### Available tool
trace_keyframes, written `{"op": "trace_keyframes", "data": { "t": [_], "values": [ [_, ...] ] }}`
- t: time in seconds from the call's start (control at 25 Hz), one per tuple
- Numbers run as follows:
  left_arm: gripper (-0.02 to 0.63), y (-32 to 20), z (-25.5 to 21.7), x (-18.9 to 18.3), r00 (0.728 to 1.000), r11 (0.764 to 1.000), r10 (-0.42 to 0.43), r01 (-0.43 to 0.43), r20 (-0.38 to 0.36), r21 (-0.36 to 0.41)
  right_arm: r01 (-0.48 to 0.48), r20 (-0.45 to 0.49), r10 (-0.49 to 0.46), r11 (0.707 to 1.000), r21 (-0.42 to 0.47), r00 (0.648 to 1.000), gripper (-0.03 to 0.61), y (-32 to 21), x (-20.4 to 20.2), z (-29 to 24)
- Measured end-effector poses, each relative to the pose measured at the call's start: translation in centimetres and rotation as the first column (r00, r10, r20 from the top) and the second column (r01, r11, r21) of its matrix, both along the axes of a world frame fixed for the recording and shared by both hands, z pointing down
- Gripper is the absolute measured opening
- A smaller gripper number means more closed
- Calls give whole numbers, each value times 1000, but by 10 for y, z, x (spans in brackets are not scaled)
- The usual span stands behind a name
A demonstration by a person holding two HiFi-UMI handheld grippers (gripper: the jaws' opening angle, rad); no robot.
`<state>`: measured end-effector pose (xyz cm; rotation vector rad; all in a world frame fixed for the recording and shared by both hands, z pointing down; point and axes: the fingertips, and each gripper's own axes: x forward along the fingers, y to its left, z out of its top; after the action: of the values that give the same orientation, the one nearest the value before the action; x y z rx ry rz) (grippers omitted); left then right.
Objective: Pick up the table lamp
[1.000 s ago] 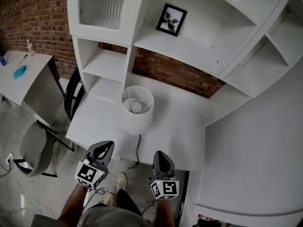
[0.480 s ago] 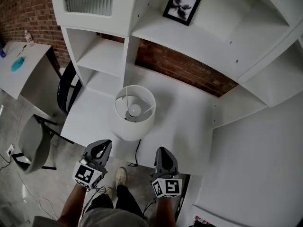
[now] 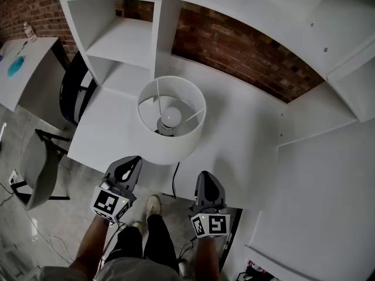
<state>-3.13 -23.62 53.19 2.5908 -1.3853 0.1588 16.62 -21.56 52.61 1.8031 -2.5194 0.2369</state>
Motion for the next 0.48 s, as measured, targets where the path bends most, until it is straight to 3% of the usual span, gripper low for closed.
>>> {"op": "trace_keyframes", "data": {
  "t": [0.48],
  "values": [
    [3,-17,62,17,999,998,47,-46,-10,48,-5,-12,5,999,39,1000,21,-5,-1,65]
  ]
}}
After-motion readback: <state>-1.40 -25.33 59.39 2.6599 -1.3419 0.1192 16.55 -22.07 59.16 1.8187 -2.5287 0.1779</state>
